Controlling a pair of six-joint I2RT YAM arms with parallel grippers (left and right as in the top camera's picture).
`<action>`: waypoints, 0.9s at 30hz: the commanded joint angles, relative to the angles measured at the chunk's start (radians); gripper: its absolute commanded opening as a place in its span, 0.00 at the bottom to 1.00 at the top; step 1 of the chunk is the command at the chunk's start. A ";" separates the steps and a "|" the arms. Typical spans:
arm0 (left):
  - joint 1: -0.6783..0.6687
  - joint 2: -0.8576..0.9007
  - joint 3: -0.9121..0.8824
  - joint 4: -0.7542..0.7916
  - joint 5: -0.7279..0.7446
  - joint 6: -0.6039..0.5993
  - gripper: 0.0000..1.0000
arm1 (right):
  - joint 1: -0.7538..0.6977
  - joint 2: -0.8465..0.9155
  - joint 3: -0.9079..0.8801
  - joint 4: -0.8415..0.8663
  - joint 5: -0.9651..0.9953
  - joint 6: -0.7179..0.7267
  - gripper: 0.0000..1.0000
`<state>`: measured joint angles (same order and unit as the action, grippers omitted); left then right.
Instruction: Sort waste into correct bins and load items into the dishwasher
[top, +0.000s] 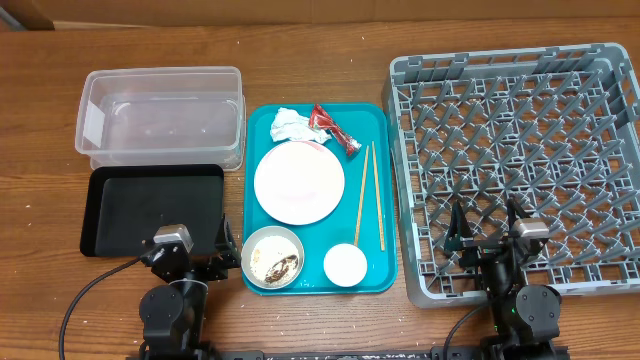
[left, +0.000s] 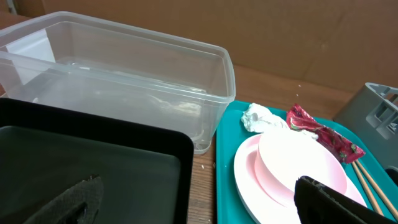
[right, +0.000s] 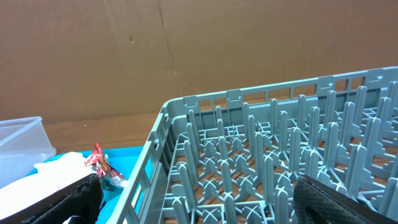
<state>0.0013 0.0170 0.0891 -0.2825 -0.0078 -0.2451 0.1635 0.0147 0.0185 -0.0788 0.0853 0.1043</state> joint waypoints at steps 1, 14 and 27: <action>-0.002 -0.008 -0.004 0.003 0.001 -0.013 1.00 | -0.002 -0.012 -0.011 0.007 -0.002 0.000 1.00; -0.002 -0.008 -0.004 0.027 0.158 -0.055 1.00 | -0.002 -0.012 -0.010 0.016 -0.096 0.000 1.00; -0.002 0.179 0.286 -0.008 0.382 -0.086 1.00 | -0.002 0.067 0.239 -0.254 -0.283 0.138 1.00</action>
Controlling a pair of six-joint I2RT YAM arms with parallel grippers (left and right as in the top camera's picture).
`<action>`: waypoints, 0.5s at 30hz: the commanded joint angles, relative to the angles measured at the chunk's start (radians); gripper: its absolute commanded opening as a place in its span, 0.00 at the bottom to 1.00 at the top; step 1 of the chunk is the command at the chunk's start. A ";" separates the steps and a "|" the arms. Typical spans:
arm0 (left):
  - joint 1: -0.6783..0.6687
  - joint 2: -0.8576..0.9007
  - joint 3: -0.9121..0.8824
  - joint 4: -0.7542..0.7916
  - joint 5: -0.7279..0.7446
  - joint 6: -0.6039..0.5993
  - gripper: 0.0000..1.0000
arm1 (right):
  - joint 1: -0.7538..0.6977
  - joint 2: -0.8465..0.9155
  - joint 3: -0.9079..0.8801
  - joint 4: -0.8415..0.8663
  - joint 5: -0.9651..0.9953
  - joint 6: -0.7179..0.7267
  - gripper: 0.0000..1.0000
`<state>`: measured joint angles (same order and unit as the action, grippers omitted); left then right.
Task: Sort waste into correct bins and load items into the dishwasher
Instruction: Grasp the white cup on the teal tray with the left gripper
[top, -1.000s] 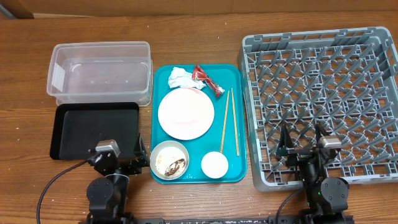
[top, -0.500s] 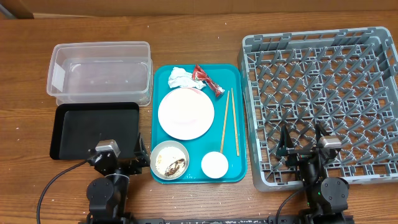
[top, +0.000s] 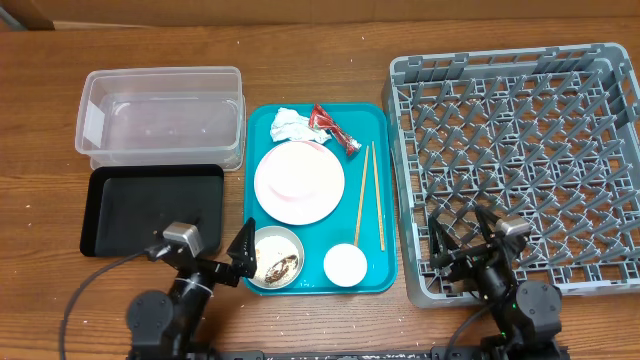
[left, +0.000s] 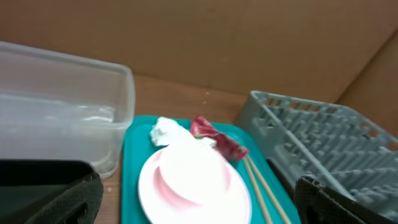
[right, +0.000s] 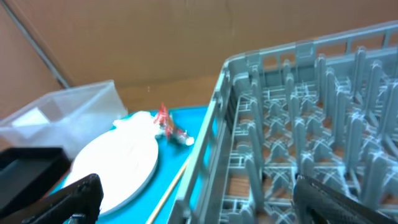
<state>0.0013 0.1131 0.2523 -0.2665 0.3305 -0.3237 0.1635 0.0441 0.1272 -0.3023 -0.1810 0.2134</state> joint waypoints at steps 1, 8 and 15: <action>-0.002 0.136 0.171 -0.054 0.046 -0.002 1.00 | -0.002 0.070 0.176 -0.070 -0.011 0.026 1.00; -0.013 0.611 0.606 -0.341 0.193 0.041 1.00 | -0.002 0.436 0.564 -0.321 -0.004 0.026 1.00; -0.085 0.883 0.878 -0.415 0.529 0.040 1.00 | -0.002 0.810 0.901 -0.519 -0.079 0.026 1.00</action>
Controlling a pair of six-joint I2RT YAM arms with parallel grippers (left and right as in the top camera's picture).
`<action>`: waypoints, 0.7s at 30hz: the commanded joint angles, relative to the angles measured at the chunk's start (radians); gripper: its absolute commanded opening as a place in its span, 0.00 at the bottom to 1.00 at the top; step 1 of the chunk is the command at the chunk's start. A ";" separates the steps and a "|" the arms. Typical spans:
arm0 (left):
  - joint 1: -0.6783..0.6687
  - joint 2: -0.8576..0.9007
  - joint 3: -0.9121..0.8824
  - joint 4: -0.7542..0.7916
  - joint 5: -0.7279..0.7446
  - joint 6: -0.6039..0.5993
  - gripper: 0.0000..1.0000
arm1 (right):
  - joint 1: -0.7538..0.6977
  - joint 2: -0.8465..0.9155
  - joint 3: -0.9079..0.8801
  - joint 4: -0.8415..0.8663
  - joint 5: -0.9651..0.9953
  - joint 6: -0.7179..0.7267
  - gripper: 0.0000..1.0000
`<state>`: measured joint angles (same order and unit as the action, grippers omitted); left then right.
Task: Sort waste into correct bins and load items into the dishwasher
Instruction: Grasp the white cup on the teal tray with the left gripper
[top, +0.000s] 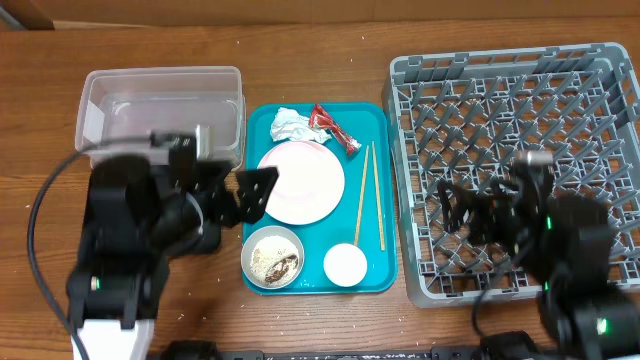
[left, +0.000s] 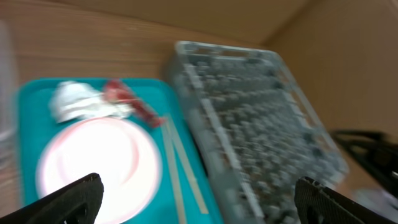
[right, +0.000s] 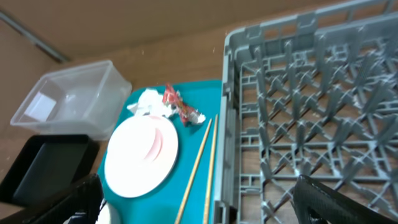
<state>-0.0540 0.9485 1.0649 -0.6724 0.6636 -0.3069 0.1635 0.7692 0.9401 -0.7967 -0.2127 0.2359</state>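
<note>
On the teal tray (top: 380, 275) lie a white plate (top: 300, 183), a crumpled napkin (top: 291, 124), a red wrapper (top: 332, 128), chopsticks (top: 368, 195), a steel bowl with food scraps (top: 272, 258) and a small white cup (top: 346, 264). The grey dish rack (top: 520, 110) stands to the right. My left gripper (top: 245, 195) hangs open beside the plate's left edge, with nothing between its fingers. My right gripper (top: 475, 215) is open above the rack's front left part. The left wrist view is blurred; it shows the plate (left: 99, 165) and rack (left: 255, 124).
A clear plastic bin (top: 160, 110) stands at the back left. The black tray (right: 43, 168) in front of it is mostly covered by my left arm in the overhead view. Wooden tabletop (top: 330, 60) surrounds everything.
Both arms have risen from the table's front edge and stand farther back. The left gripper is now by the plate; the right is over the rack. Both wrist cameras look down from higher.
At first both arms sat low at the front edge, grippers open, left facing the black tray and right facing the rack. Then both grippers were turned toward the teal tray. Now both arms are raised over the table, still open and holding nothing.
</note>
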 joint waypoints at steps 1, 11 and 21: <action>-0.051 0.070 0.069 -0.011 0.210 0.023 1.00 | -0.002 0.121 0.115 -0.043 -0.052 0.004 1.00; -0.507 0.272 0.069 -0.273 -0.456 0.022 1.00 | -0.034 0.294 0.168 -0.058 -0.051 0.138 1.00; -0.629 0.593 0.068 -0.262 -0.476 -0.005 0.56 | -0.059 0.292 0.168 -0.104 -0.051 0.140 1.00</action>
<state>-0.6674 1.4609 1.1248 -0.9405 0.2176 -0.3115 0.1101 1.0706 1.0756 -0.8963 -0.2588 0.3660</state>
